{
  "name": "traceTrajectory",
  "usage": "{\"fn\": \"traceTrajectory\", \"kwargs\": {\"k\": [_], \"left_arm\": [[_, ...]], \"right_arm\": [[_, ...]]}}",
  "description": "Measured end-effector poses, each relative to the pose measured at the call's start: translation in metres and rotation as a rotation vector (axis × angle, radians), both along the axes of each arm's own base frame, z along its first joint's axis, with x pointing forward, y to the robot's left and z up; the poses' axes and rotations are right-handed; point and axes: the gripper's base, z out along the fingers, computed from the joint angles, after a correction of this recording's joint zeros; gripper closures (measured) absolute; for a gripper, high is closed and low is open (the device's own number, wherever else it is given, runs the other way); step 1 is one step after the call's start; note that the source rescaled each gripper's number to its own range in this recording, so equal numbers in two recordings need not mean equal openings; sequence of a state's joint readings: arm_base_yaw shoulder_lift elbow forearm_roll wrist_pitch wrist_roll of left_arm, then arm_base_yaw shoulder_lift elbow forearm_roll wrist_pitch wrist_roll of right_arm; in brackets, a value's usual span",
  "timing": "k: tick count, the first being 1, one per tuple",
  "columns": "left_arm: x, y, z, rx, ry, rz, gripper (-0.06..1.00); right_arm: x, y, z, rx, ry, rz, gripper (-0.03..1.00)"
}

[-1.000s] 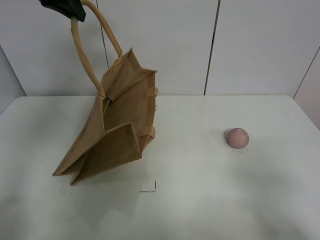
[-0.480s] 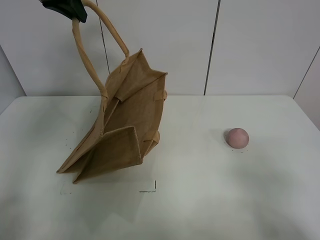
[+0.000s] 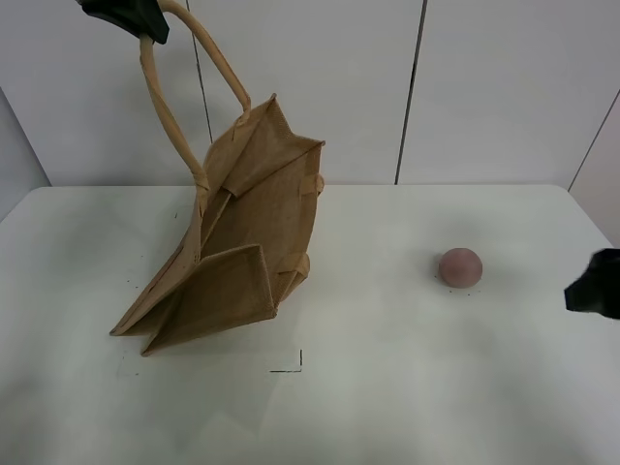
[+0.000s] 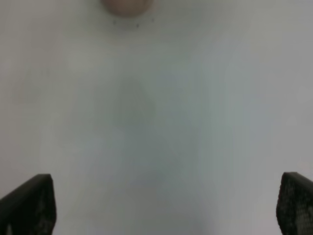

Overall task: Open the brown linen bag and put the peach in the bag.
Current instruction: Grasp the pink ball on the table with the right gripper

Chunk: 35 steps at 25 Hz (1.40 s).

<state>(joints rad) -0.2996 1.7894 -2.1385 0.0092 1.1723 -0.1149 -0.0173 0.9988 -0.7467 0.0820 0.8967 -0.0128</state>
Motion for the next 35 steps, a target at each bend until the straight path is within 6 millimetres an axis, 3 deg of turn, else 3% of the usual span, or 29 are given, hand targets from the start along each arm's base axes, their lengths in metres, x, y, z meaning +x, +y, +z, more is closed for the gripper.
{"fn": "traceTrajectory", "kwargs": {"k": [9, 16, 21, 27, 35], "left_arm": [[0.000, 0.000, 0.000, 0.001, 0.000, -0.001, 0.94], [0.000, 0.000, 0.000, 0.002, -0.001, -0.003, 0.94], [0.000, 0.000, 0.000, 0.002, -0.001, -0.003, 0.94], [0.000, 0.000, 0.000, 0.002, -0.001, -0.003, 0.94], [0.000, 0.000, 0.000, 0.003, -0.001, -0.004, 0.94]], "right_arm": [[0.144, -0.002, -0.036, -0.017, 0.201, 0.058, -0.03], [0.208, 0.022, -0.073, -0.044, 0.270, 0.165, -0.03], [0.233, 0.023, -0.099, -0.040, 0.300, 0.163, -0.03], [0.244, 0.027, -0.130, -0.007, 0.326, 0.169, -0.03], [0.246, 0.027, -0.136, -0.002, 0.320, 0.169, -0.03]]}}
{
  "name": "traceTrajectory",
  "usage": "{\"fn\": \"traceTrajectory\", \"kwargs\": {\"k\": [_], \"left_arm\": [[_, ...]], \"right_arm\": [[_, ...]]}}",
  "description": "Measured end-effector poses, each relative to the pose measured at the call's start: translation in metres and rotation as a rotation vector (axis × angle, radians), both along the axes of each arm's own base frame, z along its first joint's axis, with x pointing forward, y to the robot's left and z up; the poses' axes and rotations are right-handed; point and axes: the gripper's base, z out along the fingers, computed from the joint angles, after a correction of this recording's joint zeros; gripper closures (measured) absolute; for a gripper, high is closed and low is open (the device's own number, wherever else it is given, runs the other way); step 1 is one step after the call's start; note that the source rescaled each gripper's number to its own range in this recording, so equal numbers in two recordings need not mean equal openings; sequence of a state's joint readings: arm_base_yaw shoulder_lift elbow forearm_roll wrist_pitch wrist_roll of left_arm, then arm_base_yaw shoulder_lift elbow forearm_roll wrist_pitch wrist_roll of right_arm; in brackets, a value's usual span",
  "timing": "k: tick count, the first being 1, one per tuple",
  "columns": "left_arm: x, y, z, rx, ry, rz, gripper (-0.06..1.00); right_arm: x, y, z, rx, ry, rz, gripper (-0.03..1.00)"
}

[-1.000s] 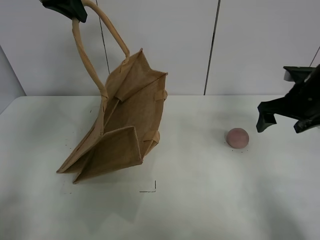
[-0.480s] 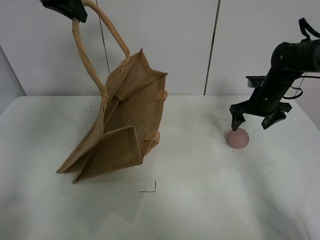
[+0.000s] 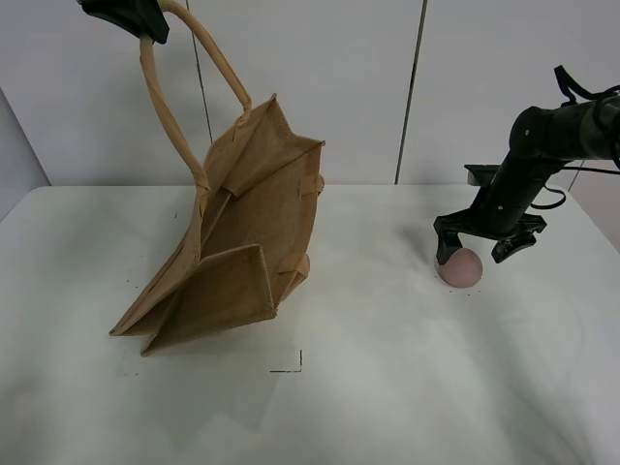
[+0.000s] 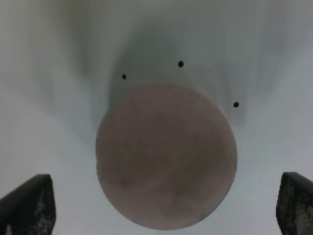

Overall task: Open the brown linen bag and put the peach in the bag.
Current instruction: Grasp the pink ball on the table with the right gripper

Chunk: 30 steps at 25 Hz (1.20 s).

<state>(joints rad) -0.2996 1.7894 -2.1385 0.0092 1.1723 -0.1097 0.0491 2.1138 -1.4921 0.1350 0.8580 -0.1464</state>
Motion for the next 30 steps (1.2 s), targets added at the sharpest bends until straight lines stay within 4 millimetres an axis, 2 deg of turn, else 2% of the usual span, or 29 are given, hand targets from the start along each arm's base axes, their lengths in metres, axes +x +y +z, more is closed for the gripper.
{"fn": "traceTrajectory", "kwargs": {"k": [6, 11, 18, 30], "left_arm": [[0.000, 0.000, 0.000, 0.001, -0.001, -0.002, 0.94], [0.000, 0.000, 0.000, 0.001, -0.001, -0.002, 0.94], [0.000, 0.000, 0.000, 0.001, -0.001, -0.002, 0.94], [0.000, 0.000, 0.000, 0.002, -0.001, -0.002, 0.94]], "right_arm": [[0.004, 0.000, -0.001, -0.006, -0.043, 0.018, -0.03], [0.006, 0.001, -0.011, -0.011, -0.033, 0.030, -0.03], [0.005, 0.022, -0.014, -0.039, -0.049, 0.095, -0.03], [0.006, 0.009, -0.014, -0.045, -0.036, 0.012, -0.03]]}}
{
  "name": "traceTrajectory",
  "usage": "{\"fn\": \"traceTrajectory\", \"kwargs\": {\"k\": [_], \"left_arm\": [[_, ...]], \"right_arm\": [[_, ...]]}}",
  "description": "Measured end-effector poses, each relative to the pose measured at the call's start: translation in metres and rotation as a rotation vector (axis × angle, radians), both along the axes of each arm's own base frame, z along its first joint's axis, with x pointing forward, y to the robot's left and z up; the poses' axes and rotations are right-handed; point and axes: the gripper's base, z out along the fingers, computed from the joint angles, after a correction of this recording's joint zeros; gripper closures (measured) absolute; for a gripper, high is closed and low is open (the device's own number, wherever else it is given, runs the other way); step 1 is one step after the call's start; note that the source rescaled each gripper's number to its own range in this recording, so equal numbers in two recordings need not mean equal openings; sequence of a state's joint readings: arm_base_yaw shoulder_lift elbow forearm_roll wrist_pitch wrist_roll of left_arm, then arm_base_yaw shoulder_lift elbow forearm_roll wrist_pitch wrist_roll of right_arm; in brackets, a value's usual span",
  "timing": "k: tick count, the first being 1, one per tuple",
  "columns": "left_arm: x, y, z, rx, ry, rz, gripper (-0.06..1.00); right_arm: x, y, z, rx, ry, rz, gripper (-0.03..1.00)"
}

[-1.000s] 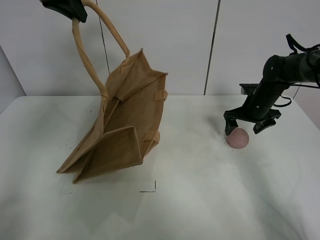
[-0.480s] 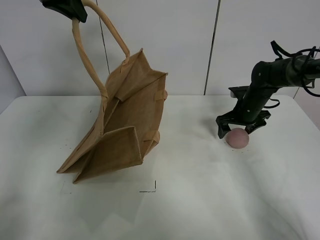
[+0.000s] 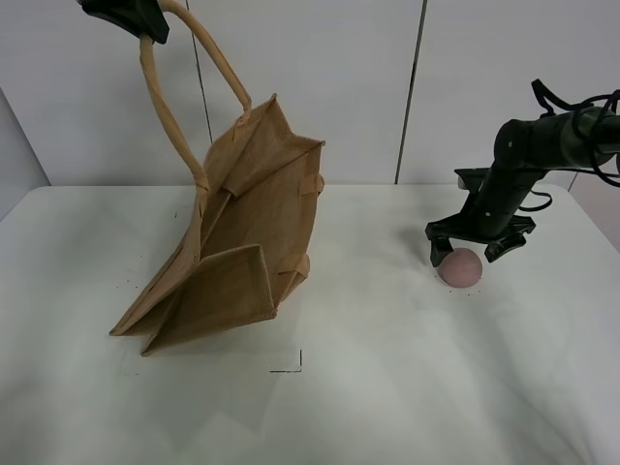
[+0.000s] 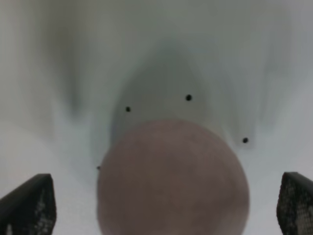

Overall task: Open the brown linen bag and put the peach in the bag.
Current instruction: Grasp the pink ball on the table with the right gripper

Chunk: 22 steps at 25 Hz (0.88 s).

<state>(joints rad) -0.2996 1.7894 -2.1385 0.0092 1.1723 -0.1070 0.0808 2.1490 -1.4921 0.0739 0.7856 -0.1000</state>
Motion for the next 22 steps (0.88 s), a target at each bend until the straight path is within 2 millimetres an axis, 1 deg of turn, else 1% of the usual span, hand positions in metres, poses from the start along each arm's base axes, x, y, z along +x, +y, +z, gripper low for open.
{"fn": "traceTrajectory", "kwargs": {"k": [4, 9, 12, 14, 15, 16, 17, 19, 20, 21, 22], "left_arm": [[0.000, 0.000, 0.000, 0.000, 0.000, 0.000, 0.94], [0.000, 0.000, 0.000, 0.000, 0.000, 0.000, 0.94], [0.000, 0.000, 0.000, 0.000, 0.000, 0.000, 0.94], [0.000, 0.000, 0.000, 0.000, 0.000, 0.000, 0.94], [0.000, 0.000, 0.000, 0.000, 0.000, 0.000, 0.94], [0.000, 0.000, 0.000, 0.000, 0.000, 0.000, 0.94], [0.000, 0.000, 0.000, 0.000, 0.000, 0.000, 0.94], [0.000, 0.000, 0.000, 0.000, 0.000, 0.000, 0.94], [0.000, 0.000, 0.000, 0.000, 0.000, 0.000, 0.94], [0.000, 0.000, 0.000, 0.000, 0.000, 0.000, 0.94], [0.000, 0.000, 0.000, 0.000, 0.000, 0.000, 0.94]], "right_arm": [[0.000, 0.000, -0.001, 0.000, 0.002, -0.002, -0.03], [0.000, 0.000, -0.017, -0.003, 0.042, -0.003, -0.03], [0.000, 0.000, -0.020, -0.003, 0.047, -0.003, -0.03], [0.000, 0.000, -0.020, -0.002, 0.045, -0.004, 0.00], [0.000, 0.000, -0.020, -0.001, 0.045, -0.005, 0.03], [0.000, 0.000, -0.020, -0.001, 0.046, -0.005, 0.09], [0.000, 0.000, -0.020, -0.001, 0.046, -0.005, 0.19], [0.000, 0.000, -0.020, 0.000, 0.047, -0.005, 0.49], [0.000, 0.000, -0.020, 0.000, 0.045, -0.005, 0.69], [0.000, 0.000, -0.018, 0.000, 0.040, -0.005, 0.84], [0.001, 0.000, -0.016, 0.001, 0.036, -0.005, 0.93]]}}
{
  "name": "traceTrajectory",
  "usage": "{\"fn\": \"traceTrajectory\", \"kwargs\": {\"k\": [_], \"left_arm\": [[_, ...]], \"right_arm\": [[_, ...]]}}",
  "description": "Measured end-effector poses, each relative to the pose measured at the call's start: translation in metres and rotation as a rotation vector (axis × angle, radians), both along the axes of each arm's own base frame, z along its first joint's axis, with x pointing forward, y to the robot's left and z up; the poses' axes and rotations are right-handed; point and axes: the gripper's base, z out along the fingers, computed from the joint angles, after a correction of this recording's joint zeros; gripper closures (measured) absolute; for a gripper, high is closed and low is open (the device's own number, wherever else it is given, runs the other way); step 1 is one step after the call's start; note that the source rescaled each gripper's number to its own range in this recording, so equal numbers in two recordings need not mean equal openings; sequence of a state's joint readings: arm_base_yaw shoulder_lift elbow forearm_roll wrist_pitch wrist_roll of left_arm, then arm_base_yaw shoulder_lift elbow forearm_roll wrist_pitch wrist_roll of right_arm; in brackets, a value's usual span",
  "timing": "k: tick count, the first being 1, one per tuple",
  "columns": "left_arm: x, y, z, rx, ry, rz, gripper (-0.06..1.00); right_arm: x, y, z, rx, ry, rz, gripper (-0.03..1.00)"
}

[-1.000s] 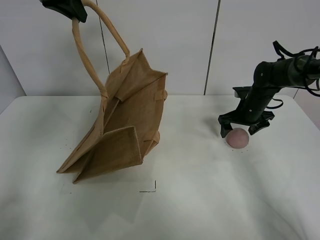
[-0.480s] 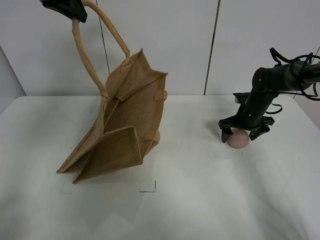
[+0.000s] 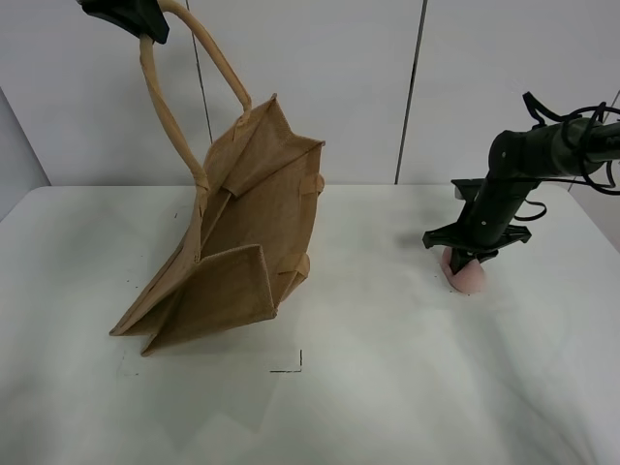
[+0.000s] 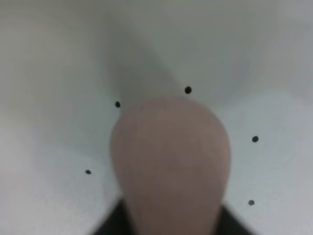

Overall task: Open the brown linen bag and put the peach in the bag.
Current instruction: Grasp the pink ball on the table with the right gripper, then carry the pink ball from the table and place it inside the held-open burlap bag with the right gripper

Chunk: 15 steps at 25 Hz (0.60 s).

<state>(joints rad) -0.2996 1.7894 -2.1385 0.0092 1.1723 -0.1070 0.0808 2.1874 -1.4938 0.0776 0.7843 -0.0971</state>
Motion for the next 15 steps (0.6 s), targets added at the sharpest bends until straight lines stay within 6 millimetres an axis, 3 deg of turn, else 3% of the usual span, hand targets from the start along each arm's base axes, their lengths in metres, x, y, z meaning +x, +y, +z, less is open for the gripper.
{"fn": "traceTrajectory", "kwargs": {"k": [5, 10, 13, 15], "left_arm": [[0.000, 0.000, 0.000, 0.000, 0.000, 0.000, 0.94], [0.000, -0.001, 0.000, -0.008, 0.002, -0.004, 0.94], [0.000, -0.001, 0.000, -0.008, 0.002, -0.005, 0.94], [0.000, -0.001, 0.000, -0.008, 0.002, -0.005, 0.94]], "right_arm": [[0.005, 0.003, 0.030, 0.029, -0.039, 0.039, 0.97], [0.006, 0.019, 0.107, 0.133, -0.182, 0.106, 0.97], [-0.001, 0.044, 0.152, 0.183, -0.277, 0.178, 0.97], [-0.006, 0.066, 0.171, 0.235, -0.321, 0.222, 0.97]]}}
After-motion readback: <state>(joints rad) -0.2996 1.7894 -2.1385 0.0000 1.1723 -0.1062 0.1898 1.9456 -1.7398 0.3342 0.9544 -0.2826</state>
